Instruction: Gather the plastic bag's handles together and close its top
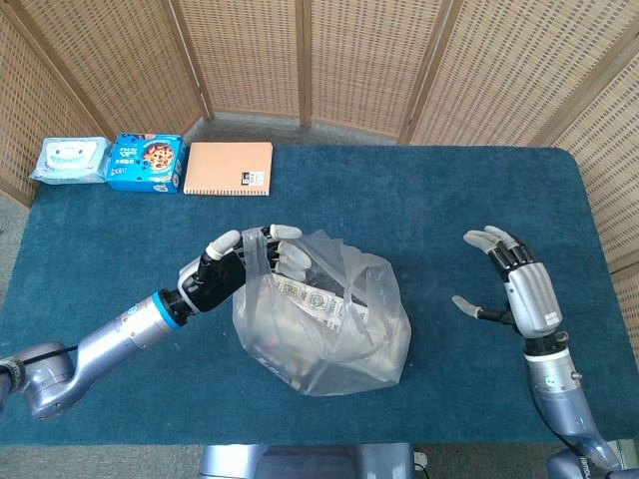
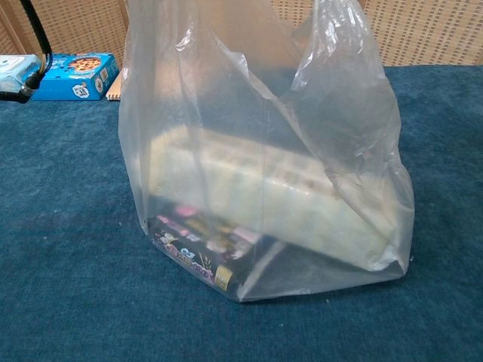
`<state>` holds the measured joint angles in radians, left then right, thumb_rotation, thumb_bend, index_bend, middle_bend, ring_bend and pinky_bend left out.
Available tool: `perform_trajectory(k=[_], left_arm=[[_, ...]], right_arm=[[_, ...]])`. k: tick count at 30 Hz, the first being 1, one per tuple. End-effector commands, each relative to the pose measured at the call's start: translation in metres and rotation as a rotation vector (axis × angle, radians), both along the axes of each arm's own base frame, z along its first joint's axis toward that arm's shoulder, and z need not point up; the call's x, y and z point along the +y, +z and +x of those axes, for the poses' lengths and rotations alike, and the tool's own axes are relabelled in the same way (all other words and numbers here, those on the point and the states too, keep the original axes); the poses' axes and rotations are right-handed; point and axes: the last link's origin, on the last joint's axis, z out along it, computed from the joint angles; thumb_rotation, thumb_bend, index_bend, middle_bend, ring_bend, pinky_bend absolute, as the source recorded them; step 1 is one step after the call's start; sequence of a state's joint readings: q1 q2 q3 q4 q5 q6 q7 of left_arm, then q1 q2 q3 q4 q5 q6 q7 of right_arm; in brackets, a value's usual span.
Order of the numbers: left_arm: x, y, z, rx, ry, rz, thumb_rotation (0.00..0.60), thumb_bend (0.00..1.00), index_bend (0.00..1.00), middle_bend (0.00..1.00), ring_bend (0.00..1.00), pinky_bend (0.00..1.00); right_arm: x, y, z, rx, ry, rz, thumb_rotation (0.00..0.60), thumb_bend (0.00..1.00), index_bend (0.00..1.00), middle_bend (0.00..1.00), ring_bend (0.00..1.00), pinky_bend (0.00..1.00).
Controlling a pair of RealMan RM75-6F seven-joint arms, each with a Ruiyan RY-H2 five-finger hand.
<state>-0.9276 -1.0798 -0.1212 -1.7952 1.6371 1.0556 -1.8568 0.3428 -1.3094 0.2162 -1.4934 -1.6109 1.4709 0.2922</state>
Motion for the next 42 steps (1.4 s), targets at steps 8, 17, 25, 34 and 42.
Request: perform_trajectory(k=[8, 17, 25, 34, 42], left_arm=[[0.005, -0.008, 0.013, 0.003, -0.006, -0.007, 0.000, 0.32, 0.18, 0.32, 0.27, 0.26], [0.006, -0.013, 0.013, -0.001, -0.001, -0.015, 0.000, 0.32, 0.18, 0.32, 0.27, 0.26], [0.008, -0.012, 0.014, -0.002, -0.002, -0.013, 0.000, 0.33, 0.18, 0.32, 0.27, 0.26], [0.010, -0.015, 0.014, -0.007, 0.003, -0.021, 0.000, 0.33, 0.18, 0.32, 0.27, 0.26], [0.011, -0.017, 0.015, -0.006, 0.001, -0.023, 0.000, 0.32, 0.18, 0.32, 0.27, 0.25]], right_arm=[[-0.006, -0.014, 0.031, -0.096, 0.045, 0.071, 0.544, 0.08, 0.19, 0.23, 0.16, 0.15], [-0.015, -0.028, 0.055, -0.146, 0.053, 0.126, 0.544, 0.08, 0.18, 0.23, 0.15, 0.14], [-0.020, -0.051, 0.069, -0.112, 0.048, 0.155, 0.542, 0.08, 0.17, 0.22, 0.15, 0.14], [-0.026, -0.071, 0.084, -0.125, 0.034, 0.172, 0.543, 0.08, 0.16, 0.21, 0.14, 0.13], [-0.039, -0.082, 0.109, -0.188, 0.029, 0.168, 0.543, 0.08, 0.16, 0.21, 0.14, 0.13]])
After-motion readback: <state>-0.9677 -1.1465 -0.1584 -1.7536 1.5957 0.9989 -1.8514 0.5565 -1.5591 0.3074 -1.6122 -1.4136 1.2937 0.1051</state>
